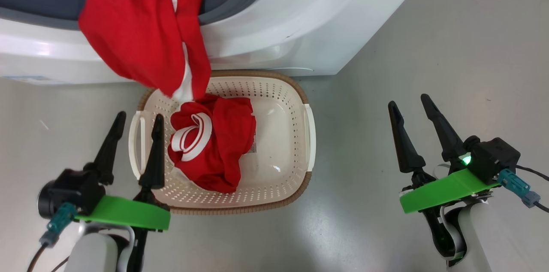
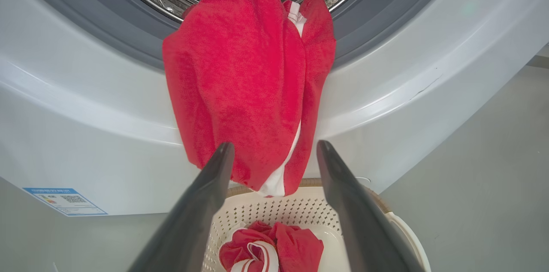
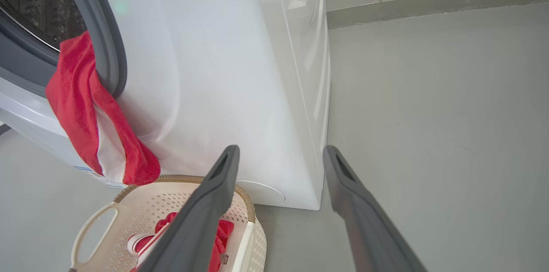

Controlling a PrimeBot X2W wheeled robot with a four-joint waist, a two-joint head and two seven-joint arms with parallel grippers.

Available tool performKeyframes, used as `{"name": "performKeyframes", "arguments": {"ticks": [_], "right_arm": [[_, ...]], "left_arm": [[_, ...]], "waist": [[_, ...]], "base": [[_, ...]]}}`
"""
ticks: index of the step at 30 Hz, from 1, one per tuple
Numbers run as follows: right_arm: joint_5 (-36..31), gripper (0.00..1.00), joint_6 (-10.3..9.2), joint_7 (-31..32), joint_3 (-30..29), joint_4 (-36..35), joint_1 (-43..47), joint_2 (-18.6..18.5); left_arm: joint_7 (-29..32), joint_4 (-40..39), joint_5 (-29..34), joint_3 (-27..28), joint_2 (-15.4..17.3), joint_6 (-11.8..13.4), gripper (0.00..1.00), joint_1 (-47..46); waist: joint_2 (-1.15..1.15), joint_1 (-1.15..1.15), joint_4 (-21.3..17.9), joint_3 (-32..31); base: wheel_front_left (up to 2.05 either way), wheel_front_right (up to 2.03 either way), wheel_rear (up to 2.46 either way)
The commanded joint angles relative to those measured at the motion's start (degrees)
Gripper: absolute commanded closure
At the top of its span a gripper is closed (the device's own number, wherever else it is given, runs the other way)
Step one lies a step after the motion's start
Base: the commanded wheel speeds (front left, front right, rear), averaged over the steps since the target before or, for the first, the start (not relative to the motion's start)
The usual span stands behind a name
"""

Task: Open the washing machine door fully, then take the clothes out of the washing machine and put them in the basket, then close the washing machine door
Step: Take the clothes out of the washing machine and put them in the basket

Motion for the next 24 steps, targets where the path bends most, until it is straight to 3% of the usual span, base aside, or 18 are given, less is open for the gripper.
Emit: {"name": "performKeyframes", "arguments": {"ticks": [1,13,24], "right_arm": [[-0.8,0.0,0.28,-0.4,1.3,-1.2,1.6,0.1],[-0.8,0.0,0.28,-0.4,1.2,-1.2,1.5,0.1],[-0.7,0.0,0.28,-0.4,0.6,-1.4,1.4,0.1]], "left_arm": [[-0.3,-1.6,0.7,2.0,1.0,-0.3,0.0,1.7],[-0.3,-5.5,1.2,2.9,0.5,-0.3,0.0,4.2],[-0.3,-5.1,0.4,2.0,1.8,-0.3,0.0,0.2]], "waist": [[0.0,0.0,0.0,0.0],[0.0,0.0,-0.2,0.2],[0.0,0.0,0.4,0.3]], "base": [[0.0,0.0,0.0],[0.0,0.0,0.0],[0.0,0.0,0.0]]}}
